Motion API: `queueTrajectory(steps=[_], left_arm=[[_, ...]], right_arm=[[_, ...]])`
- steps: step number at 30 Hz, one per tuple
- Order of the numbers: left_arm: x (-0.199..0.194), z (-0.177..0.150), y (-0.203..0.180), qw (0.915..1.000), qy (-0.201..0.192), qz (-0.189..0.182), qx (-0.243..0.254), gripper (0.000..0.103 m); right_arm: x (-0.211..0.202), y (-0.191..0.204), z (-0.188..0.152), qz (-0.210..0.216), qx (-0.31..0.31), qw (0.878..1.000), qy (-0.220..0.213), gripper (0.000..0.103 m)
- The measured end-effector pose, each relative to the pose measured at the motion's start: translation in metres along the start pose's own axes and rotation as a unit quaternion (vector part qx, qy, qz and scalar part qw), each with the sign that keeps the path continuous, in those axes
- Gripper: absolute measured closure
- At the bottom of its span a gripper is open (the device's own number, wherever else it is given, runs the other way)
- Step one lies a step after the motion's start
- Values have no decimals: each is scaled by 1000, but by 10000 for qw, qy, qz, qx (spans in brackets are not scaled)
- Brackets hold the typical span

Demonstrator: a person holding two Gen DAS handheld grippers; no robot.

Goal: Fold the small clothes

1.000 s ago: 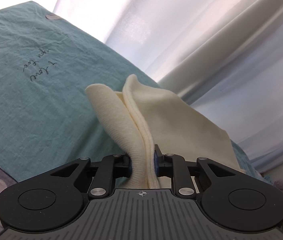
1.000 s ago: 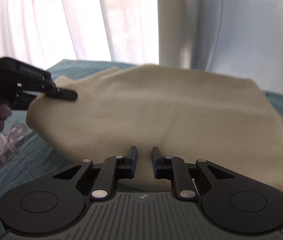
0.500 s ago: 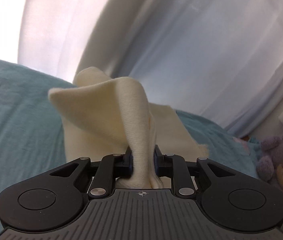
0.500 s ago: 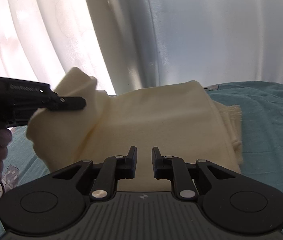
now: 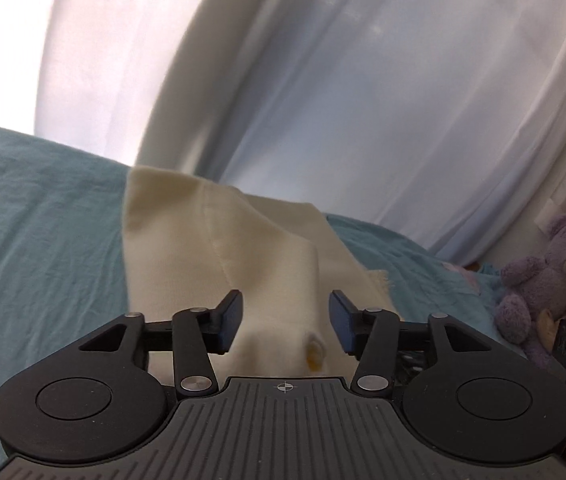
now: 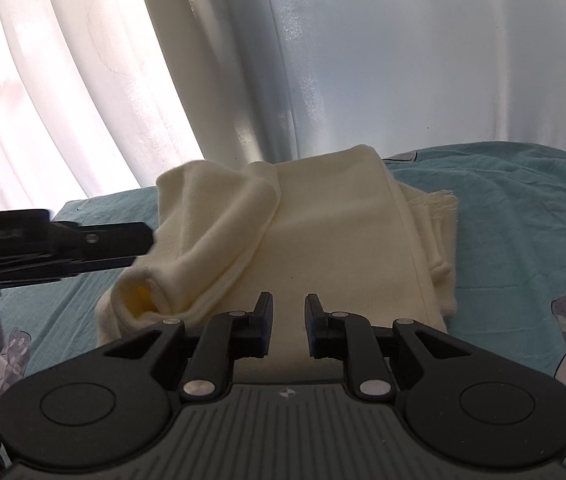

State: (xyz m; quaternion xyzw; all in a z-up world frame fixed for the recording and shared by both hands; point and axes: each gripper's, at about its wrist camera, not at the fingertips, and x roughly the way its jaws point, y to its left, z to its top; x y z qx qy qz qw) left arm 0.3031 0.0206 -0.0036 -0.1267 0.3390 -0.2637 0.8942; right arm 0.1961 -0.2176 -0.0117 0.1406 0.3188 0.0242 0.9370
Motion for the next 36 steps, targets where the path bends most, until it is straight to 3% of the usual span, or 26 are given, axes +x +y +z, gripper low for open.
queueTrajectory(steps=[2, 4, 10, 13, 18, 21, 27, 29, 31, 32, 35, 36], left_arm=[[0, -1, 12, 9989, -28, 453, -81, 46], [11, -6, 23, 9959, 217, 842, -241, 46], [31, -24, 15, 9917, 392, 1220, 106, 42], [28, -26, 9, 9902, 429, 1303, 255, 39], [10, -28, 20, 9926, 534, 1086, -135, 39], [9, -29, 21, 9922, 566, 1099, -124, 38], [26, -35, 28, 9912, 807, 971, -389, 36], [23, -36, 30, 9914, 809, 928, -448, 35], [18, -36, 29, 9916, 836, 918, -373, 33], [15, -35, 28, 9919, 823, 914, -324, 31], [11, -35, 27, 9927, 874, 812, -200, 30], [12, -35, 27, 9927, 889, 795, -155, 30]], right_arm=[[3, -2, 4, 68, 78, 9999, 1, 84], [8, -4, 9, 193, 233, 9995, 46, 77], [22, 0, 18, 667, 581, 9956, 315, 56], [29, 0, 22, 804, 715, 9932, 453, 49], [29, -9, 28, 1205, 1130, 9849, 513, 39], [34, -12, 29, 1302, 1208, 9821, 624, 33], [68, 1, 30, 1484, 1208, 9758, 1055, 34], [73, 7, 31, 1505, 1107, 9767, 1052, 46], [75, 12, 34, 1436, 953, 9792, 1070, 75], [73, 13, 34, 1481, 897, 9797, 1011, 79], [70, 12, 35, 1523, 795, 9806, 946, 78], [71, 11, 36, 1556, 828, 9796, 961, 72]])
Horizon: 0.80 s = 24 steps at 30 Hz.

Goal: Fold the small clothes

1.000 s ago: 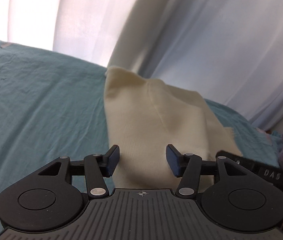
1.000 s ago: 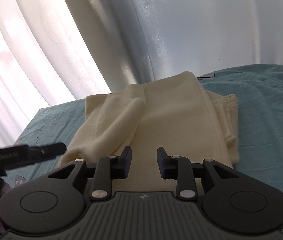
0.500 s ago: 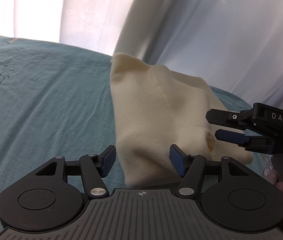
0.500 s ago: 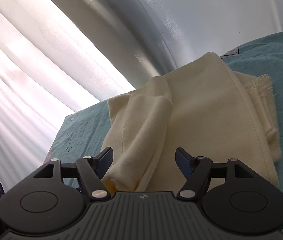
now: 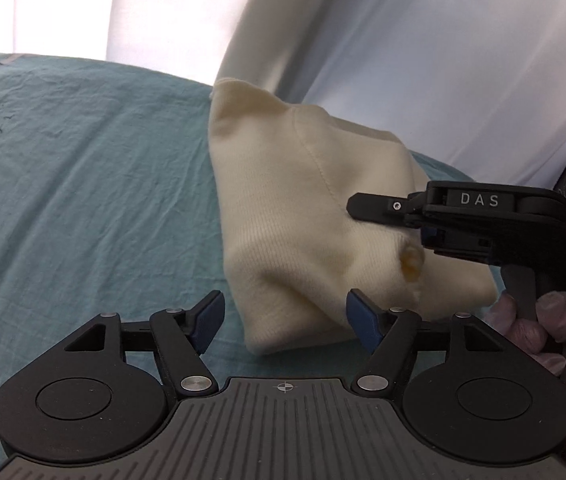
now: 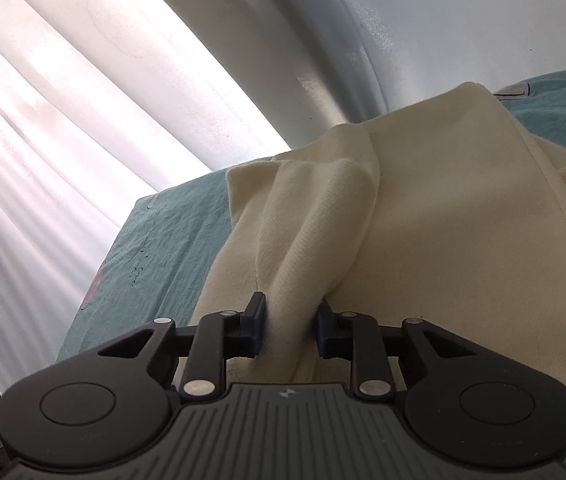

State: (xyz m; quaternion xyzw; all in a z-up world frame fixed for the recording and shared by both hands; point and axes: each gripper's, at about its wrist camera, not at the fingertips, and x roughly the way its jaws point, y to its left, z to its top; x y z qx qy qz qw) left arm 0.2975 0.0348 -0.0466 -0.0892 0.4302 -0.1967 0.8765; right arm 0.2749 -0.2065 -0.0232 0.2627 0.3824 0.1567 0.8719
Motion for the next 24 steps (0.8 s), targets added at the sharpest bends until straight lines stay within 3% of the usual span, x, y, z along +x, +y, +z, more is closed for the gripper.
queueTrajectory(steps=[1, 3, 4, 5, 7, 11, 15, 20, 24], left_arm=[[1, 0, -1, 10000, 23, 15, 47, 30], [5, 0, -2, 9999, 65, 77, 69, 30], [7, 0, -3, 9999, 72, 83, 59, 29], [7, 1, -4, 9999, 74, 110, 36, 29], [4, 3, -7, 9999, 39, 109, 43, 29], [3, 6, -11, 9998, -16, 115, 135, 29], [5, 6, -13, 9999, 17, 0, 115, 29], [12, 6, -21, 9998, 75, -58, 198, 29], [18, 5, -25, 9994, 162, -91, 299, 29]], right_arm=[[2, -1, 2, 40, 63, 10000, 53, 64], [7, -1, 4, 88, 83, 9998, 151, 61], [10, 2, 4, 43, 0, 9999, 156, 66], [11, 4, 4, -46, -106, 9998, 136, 76], [6, 13, 3, -276, -466, 9985, 2, 82], [-20, 33, 8, -748, -1169, 9889, -532, 87], [-42, 29, 15, -1174, -1466, 9785, -846, 87], [-36, -10, 15, -1764, -1282, 9742, -583, 83], [-45, -37, 13, -1314, -531, 9883, -568, 70]])
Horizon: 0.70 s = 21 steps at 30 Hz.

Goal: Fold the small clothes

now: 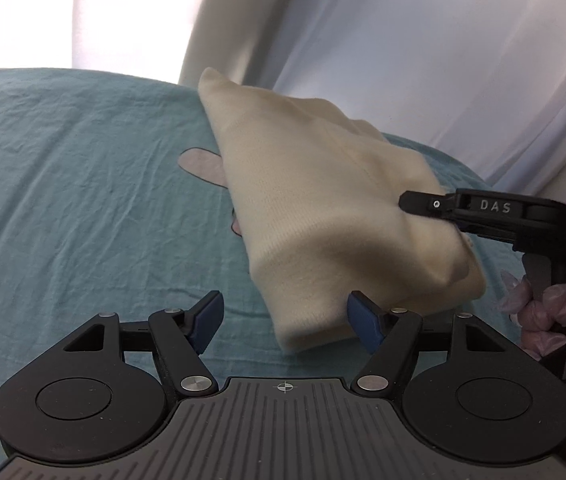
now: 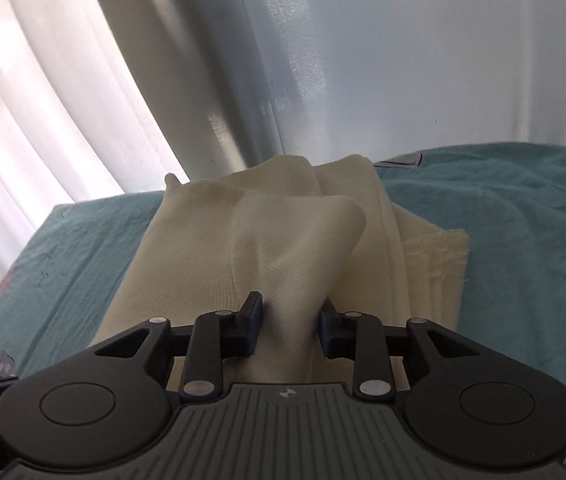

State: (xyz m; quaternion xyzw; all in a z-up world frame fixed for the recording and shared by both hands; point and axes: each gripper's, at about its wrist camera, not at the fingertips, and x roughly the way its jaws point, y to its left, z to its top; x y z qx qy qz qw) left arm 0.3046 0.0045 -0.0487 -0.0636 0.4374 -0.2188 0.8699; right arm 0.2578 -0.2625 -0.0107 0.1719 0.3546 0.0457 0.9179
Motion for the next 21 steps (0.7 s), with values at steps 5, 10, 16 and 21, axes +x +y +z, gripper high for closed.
queueTrajectory(steps=[5, 10, 16, 21], left_arm=[[3, 0, -2, 9999, 39, -77, -53, 29], [3, 7, 1, 9996, 64, 11, -281, 26], [-6, 13, 5, 9993, -140, 102, -324, 25], [-1, 20, 0, 9995, -120, 42, -281, 25]], right_arm=[[10, -5, 2, 467, 327, 9980, 286, 46], [11, 21, -1, 99, -350, 9993, 7, 84], [-30, 24, 5, -439, -688, 9933, -814, 86], [-22, 1, -5, -737, -532, 9941, -590, 89]])
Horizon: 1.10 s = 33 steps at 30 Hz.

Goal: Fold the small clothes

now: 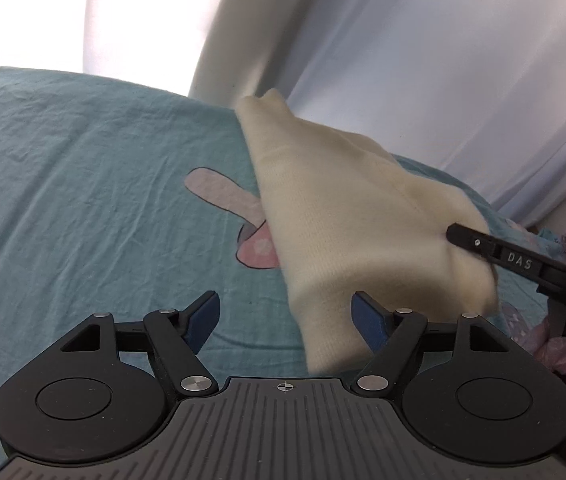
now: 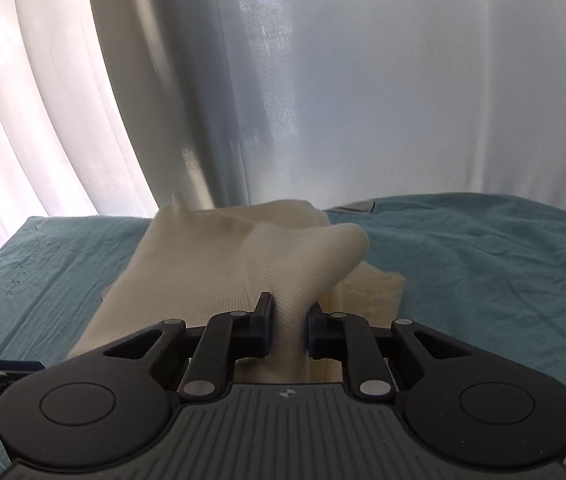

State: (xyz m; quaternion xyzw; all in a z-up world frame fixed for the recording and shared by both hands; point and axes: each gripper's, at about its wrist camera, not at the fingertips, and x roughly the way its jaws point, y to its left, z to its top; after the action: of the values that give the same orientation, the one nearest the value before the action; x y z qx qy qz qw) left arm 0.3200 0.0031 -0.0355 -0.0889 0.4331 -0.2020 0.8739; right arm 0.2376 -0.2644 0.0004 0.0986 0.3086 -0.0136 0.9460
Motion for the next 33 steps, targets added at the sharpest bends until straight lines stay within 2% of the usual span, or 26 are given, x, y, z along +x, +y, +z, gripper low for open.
queueTrajectory(steps=[4, 6, 7, 8, 10, 11, 15, 19, 23, 25, 29, 30, 31, 33], left_arm=[[6, 5, -3, 9999, 23, -102, -9, 25], [10, 8, 0, 9997, 79, -203, -124, 25], [12, 9, 3, 9995, 97, -249, -191, 25], [13, 10, 5, 9992, 115, -281, -253, 25], [15, 13, 10, 9986, 140, -350, -372, 25], [16, 14, 13, 9982, 144, -386, -441, 25], [25, 21, 17, 9963, 149, -596, -598, 25], [43, 30, 18, 9928, 302, -887, -746, 25], [62, 36, 20, 9875, 462, -1124, -1001, 31], [69, 40, 18, 9874, 479, -1096, -1037, 31], [80, 42, 16, 9882, 454, -1118, -940, 31], [81, 43, 16, 9886, 435, -1118, -906, 32], [81, 44, 15, 9891, 422, -1106, -876, 33], [82, 45, 14, 9896, 376, -1074, -877, 38]], right_arm=[[6, -10, -4, -265, -38, 9996, -8, 92], [14, -21, -6, -193, 159, 9995, 171, 91], [14, -27, -7, -179, 234, 9994, 175, 87], [13, -29, -6, -215, 210, 9993, 200, 75], [5, -32, -4, -388, 237, 9988, 197, 62], [1, -35, -4, -360, 329, 9986, 184, 61], [-2, -56, -5, 132, 960, 9946, 378, 46], [13, -73, -8, 691, 1606, 9828, 599, 44], [28, -83, -11, 1092, 2095, 9688, 753, 36], [33, -84, -10, 1236, 2195, 9647, 764, 36], [40, -79, -6, 1339, 2026, 9668, 798, 36], [41, -79, -5, 1359, 2001, 9671, 789, 39], [44, -79, -4, 1407, 1997, 9664, 793, 48], [48, -80, -4, 1447, 2058, 9643, 820, 51]])
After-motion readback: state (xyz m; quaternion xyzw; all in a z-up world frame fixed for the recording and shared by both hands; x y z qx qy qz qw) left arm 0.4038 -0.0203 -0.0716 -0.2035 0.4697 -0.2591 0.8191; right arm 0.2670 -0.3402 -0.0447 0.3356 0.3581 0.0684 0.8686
